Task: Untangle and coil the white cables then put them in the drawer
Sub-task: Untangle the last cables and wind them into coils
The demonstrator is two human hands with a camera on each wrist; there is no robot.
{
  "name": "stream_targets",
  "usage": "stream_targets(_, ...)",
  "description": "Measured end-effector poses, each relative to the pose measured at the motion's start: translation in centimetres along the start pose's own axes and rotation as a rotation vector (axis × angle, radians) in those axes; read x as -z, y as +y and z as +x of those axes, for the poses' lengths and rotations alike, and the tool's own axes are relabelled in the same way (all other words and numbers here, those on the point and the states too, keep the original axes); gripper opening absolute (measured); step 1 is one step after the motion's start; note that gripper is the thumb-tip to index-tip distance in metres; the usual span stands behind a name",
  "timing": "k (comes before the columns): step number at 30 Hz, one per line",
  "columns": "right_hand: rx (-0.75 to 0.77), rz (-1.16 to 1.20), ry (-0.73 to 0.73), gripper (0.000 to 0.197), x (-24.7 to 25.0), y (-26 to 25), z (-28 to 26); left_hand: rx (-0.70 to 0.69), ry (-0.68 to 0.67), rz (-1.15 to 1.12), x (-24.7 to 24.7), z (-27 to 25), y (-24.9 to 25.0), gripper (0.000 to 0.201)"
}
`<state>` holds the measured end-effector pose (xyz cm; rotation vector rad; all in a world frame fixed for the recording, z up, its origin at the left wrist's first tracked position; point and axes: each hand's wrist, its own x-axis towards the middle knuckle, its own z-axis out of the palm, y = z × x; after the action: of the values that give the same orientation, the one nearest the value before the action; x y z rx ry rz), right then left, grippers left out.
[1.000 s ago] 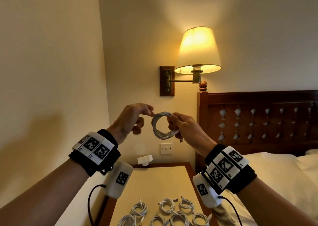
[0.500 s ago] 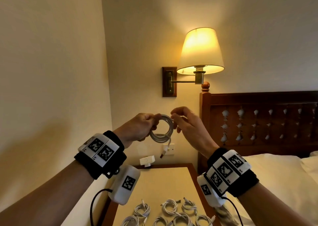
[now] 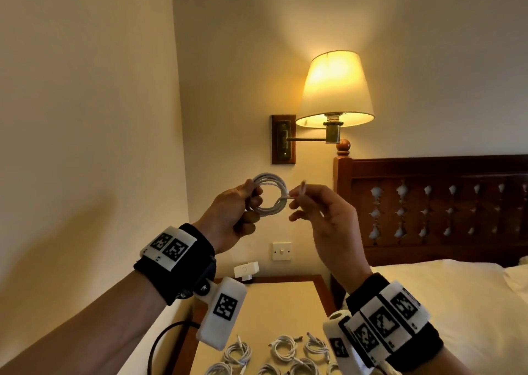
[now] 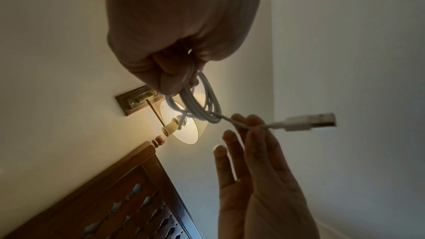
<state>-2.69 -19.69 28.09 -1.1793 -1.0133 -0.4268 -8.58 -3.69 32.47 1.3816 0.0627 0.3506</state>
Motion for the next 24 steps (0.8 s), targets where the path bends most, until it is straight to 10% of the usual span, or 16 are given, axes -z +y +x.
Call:
stream_targets(8, -0.798, 0.819, 0.49, 0.012, 0.4, -0.5, 0.8, -0.054, -0.122, 0.008, -0.5, -0.3, 0.0, 0.026)
stream_targets(12, -1.108, 0.76, 0.271, 0.014, 1.4, -0.1, 1.9, -0.044, -0.163, -0.031, -0.1, -0.4, -0.1, 0.026)
stream_targets(24, -0.713, -0.016, -0.255, 0.017, 2.3, -1.9, 3.2, -0.002, -0.171, -0.004, -0.6, -0.7, -0.2, 0.028)
